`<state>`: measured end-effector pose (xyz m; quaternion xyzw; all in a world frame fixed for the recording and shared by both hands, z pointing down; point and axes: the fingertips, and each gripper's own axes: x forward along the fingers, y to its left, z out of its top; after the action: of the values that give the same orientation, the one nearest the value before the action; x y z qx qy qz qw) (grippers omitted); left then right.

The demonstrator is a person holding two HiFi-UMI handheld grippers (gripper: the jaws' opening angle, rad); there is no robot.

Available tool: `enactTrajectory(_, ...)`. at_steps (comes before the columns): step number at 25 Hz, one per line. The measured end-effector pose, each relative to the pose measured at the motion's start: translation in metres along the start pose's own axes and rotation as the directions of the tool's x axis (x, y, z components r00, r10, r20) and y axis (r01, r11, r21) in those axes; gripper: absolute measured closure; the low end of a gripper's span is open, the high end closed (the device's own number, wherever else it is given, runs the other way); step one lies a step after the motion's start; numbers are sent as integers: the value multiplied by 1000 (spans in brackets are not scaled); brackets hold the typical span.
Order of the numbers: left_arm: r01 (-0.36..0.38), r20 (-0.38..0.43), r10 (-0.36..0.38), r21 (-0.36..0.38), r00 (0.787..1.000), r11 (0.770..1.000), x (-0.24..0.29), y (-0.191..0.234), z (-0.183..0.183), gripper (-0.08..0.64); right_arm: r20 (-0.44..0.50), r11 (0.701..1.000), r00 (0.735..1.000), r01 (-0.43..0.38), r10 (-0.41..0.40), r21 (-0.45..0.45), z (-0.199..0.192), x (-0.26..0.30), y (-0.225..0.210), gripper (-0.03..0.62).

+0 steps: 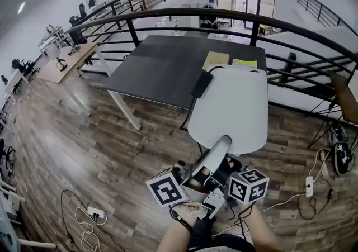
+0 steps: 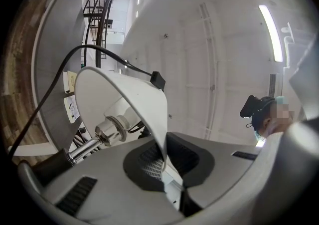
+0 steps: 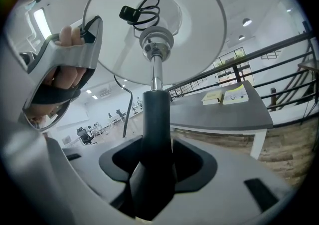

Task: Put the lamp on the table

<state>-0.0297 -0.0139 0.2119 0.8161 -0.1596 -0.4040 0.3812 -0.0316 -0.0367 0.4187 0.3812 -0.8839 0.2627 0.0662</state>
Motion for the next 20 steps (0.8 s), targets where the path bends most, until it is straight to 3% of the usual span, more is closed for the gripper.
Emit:
enactTrajectory(11, -10, -16, 9, -37, 1000, 999, 17, 53, 41, 548, -6, 999, 1000, 30, -30, 23, 18, 55, -27, 385)
enactTrajectory(20, -12, -22, 11, -46, 1000, 999, 24, 73, 56, 547, -8, 999, 999, 41, -41, 29, 25, 76, -40, 385)
